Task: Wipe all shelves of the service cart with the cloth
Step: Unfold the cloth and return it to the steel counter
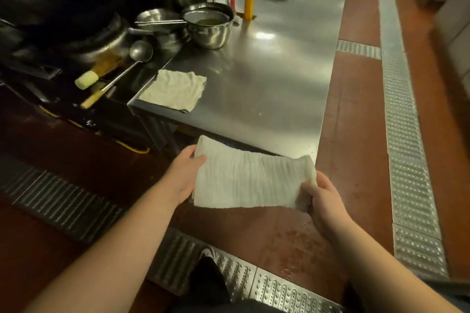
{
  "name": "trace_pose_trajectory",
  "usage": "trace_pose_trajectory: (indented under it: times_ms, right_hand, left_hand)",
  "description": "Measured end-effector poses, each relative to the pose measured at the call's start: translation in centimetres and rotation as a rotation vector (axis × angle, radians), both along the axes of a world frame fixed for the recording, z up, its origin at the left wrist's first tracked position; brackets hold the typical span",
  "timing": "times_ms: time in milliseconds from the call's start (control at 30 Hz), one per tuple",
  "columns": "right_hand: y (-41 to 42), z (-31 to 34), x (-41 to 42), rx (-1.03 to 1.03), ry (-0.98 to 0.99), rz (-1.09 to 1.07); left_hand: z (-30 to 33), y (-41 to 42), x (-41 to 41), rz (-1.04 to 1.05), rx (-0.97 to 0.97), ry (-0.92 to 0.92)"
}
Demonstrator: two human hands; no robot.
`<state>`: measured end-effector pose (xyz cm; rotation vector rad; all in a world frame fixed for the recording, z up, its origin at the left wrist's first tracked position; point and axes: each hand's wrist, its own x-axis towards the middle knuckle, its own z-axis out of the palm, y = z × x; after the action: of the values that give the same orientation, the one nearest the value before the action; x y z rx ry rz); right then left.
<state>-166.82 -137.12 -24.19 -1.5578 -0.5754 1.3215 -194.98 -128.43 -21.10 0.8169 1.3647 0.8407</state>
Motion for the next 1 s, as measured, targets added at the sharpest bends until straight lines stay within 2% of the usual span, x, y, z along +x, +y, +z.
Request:
trace_pose_trajectory:
  times_ms: [200, 433, 633, 767, 833, 900, 1000]
  right_hand:
    - [9.1, -2.1, -2.5, -0.022, 0.001, -0.190]
    - [16.2, -4.6, -1.7, -0.110, -0.032, -0.287]
    - [21.9, -6.9, 0.6, -0.140, -0.051, -0.250]
    - [24.4, -8.1, 1.5, -0.203, -0.225, -0.143]
    - [25.1, -9.5, 1.9, -0.282, -0.420, -0.052]
    - [25.5, -10.8, 2.2, -0.394, -0.581, 0.042]
    - [26.1, -10.9, 2.1, -0.515, -0.581, -0.035]
  left_hand:
    - [-1.8, 13.7, -1.6, -0.214, -0.091, -0.015]
    - [-4.8, 24.6, 1.1, -0.298, -0.114, 0.123]
    - [-7.8, 30.6, 3.6, -0.278, -0.117, 0.204]
    - [-9.3, 33.6, 4.3, -0.212, -0.081, 0.175]
    - [-10.3, 34.7, 4.5, -0.234, -0.066, 0.241]
    - [-11.3, 35.2, 4.1, -0.294, -0.060, 0.407]
    - [-12.7, 35.0, 3.2, -0.377, -0.006, 0.670]
